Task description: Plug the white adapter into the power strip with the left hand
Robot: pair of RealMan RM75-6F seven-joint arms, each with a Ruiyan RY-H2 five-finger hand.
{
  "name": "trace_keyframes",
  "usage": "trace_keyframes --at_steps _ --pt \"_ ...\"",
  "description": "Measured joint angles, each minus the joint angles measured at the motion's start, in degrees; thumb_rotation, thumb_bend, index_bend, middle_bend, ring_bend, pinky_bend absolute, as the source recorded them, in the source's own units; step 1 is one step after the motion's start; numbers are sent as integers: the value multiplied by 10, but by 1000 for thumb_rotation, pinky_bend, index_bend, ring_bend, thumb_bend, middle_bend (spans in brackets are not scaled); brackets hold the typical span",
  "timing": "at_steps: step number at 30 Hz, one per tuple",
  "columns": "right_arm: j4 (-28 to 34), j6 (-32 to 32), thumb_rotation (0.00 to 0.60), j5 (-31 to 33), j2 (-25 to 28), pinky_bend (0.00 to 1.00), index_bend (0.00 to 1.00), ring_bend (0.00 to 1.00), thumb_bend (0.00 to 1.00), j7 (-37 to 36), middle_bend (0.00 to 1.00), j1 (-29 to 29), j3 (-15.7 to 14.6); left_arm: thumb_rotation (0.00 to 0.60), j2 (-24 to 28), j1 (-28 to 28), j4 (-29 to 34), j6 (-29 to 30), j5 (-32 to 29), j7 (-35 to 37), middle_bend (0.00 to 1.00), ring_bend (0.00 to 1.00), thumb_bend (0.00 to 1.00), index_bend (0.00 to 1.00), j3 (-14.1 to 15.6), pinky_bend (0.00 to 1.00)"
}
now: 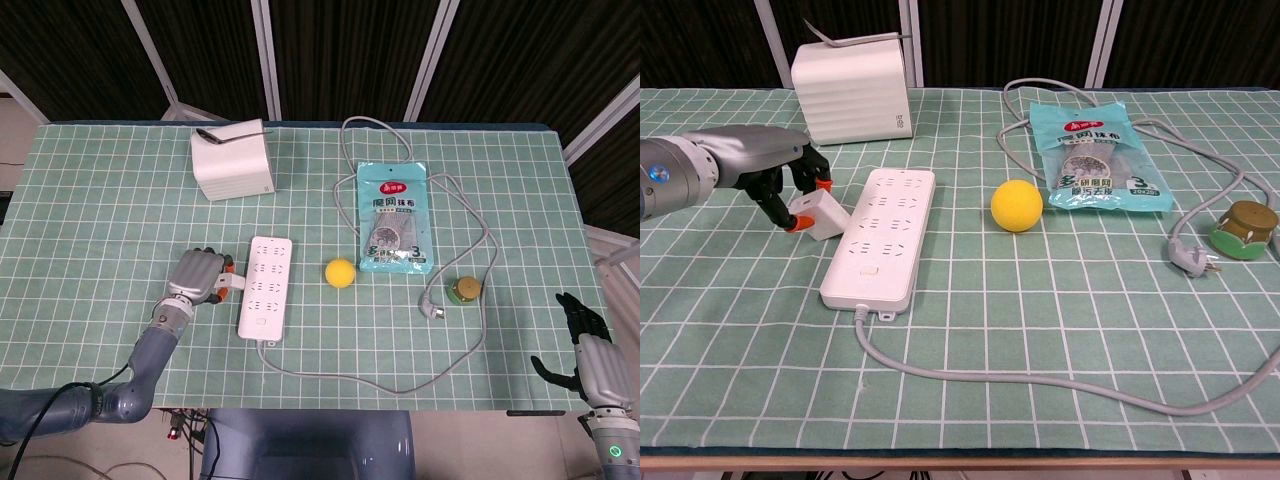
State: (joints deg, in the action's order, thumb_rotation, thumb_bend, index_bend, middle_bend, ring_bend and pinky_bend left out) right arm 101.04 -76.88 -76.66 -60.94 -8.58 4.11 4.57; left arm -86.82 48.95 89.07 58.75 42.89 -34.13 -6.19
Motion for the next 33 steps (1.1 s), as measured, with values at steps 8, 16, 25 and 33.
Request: trace_keyframes --at_steps 8,16,25,33 --pt "0 2 600 2 1 0 0 0 341 -1 0 0 0 600 47 19 57 19 -18 -63 674 300 512 664 -20 314" --pt "-2 3 600 3 1 0 0 0 340 -2 0 1 1 600 110 93 116 9 -130 -193 681 300 513 670 -43 295" --pt "-3 9 600 8 3 0 0 0 340 -10 0 3 2 600 119 202 106 -25 -288 -315 702 300 522 687 -46 274" --pt "-2 15 600 11 6 0 0 0 340 -19 0 4 3 600 89 288 73 -34 -424 -385 728 300 526 712 -32 273"
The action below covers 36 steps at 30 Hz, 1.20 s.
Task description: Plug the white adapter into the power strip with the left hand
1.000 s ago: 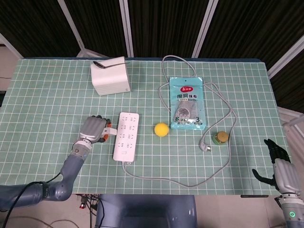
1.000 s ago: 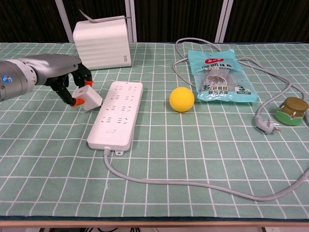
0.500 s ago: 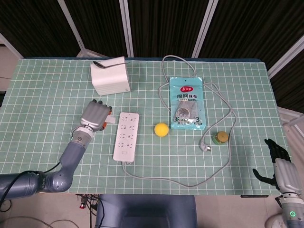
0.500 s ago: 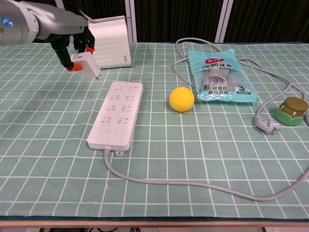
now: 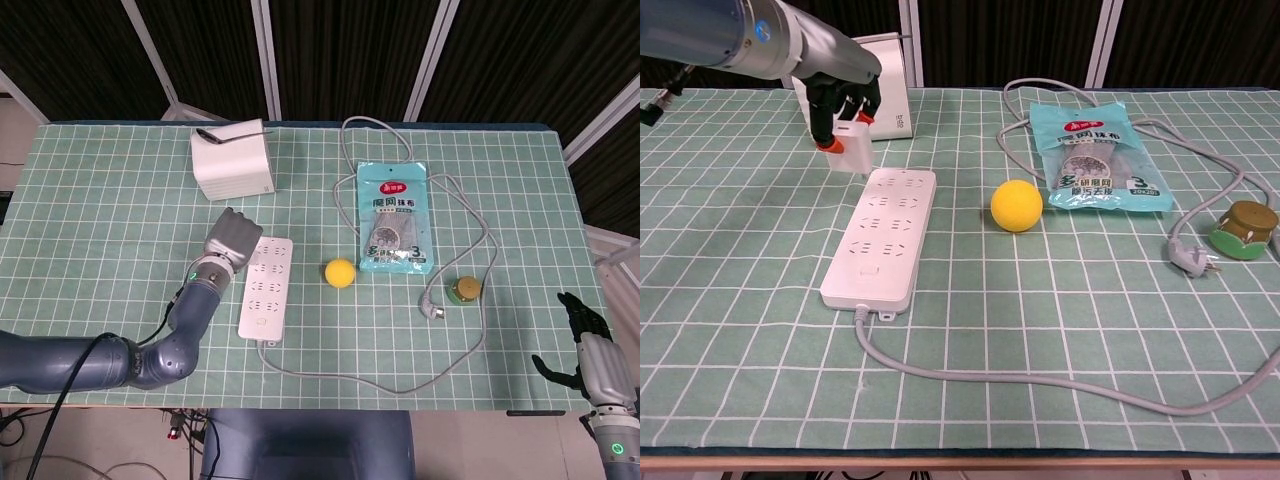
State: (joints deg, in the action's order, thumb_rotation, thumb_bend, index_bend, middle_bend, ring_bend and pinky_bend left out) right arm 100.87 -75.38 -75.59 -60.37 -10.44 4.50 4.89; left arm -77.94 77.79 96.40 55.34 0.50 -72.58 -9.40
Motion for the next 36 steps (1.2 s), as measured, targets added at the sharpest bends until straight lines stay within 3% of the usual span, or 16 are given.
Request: trace_keyframes --at_steps 6,15,36 --pt "2 3 600 3 1 0 0 0 340 -3 0 0 1 600 -23 42 -29 -5 -60 -26 728 300 526 716 9 273" --pt "3 6 600 5 4 0 0 0 341 -8 0 1 1 600 -43 71 -58 -7 -98 -45 732 300 526 721 21 273" --pt "6 9 600 8 6 0 0 0 340 -13 0 2 2 600 -74 86 -86 -12 -98 -44 733 301 526 722 42 273"
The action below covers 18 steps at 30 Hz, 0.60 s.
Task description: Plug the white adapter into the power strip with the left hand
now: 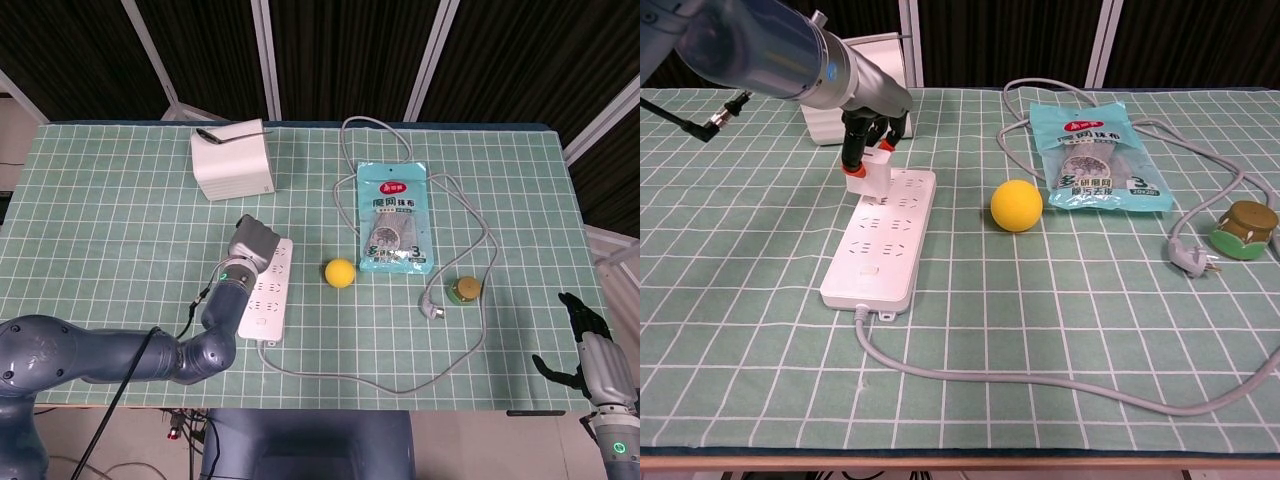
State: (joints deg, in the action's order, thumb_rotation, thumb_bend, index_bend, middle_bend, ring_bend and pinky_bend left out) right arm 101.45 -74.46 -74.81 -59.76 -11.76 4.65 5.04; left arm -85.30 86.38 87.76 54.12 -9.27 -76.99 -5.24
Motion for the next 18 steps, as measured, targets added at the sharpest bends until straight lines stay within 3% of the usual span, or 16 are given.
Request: trace_keyframes --at_steps 18 --pt "1 -1 600 0 1 0 0 0 340 0 0 0 0 600 -6 3 -1 -1 -1 6 732 301 526 722 6 273"
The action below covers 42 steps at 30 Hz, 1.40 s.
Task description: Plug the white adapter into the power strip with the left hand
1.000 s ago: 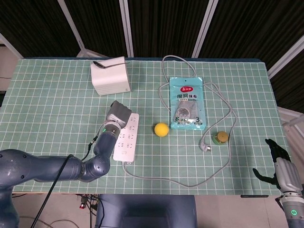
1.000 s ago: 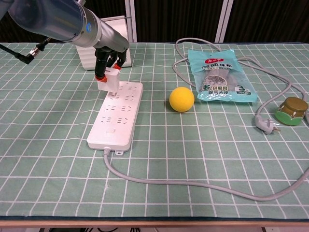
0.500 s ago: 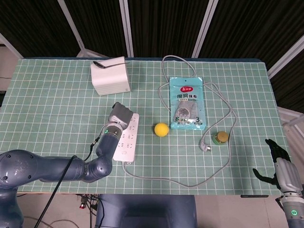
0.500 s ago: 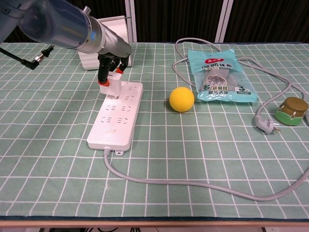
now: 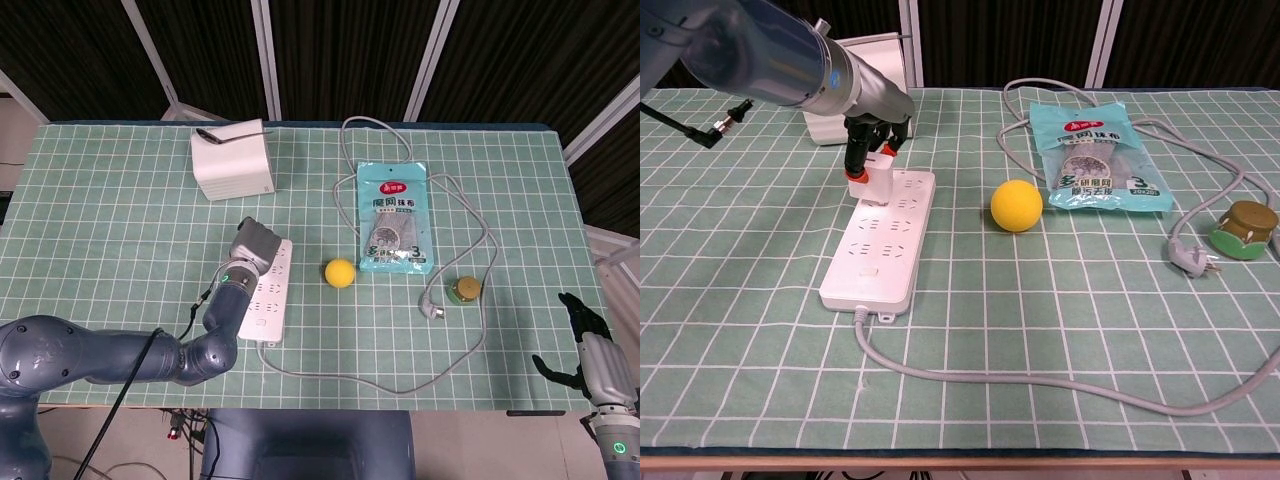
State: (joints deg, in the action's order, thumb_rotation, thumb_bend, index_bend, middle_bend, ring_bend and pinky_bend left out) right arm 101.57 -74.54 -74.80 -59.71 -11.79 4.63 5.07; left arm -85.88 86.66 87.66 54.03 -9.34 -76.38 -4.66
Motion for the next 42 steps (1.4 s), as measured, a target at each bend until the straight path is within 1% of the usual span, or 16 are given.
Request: trace_keyframes --at_steps 8,18,42 --pt "0 0 600 0 -1 0 0 0 339 0 0 0 0 600 1 0 -2 -1 -1 2 731 302 526 722 2 273" --pt "1 0 600 0 0 0 0 0 340 -2 0 0 -1 600 -17 -2 -15 -8 0 5 731 302 526 722 8 273" --pt "2 1 600 0 1 0 0 0 340 -2 0 0 -1 600 -44 -6 -33 -13 27 20 718 309 526 698 12 280"
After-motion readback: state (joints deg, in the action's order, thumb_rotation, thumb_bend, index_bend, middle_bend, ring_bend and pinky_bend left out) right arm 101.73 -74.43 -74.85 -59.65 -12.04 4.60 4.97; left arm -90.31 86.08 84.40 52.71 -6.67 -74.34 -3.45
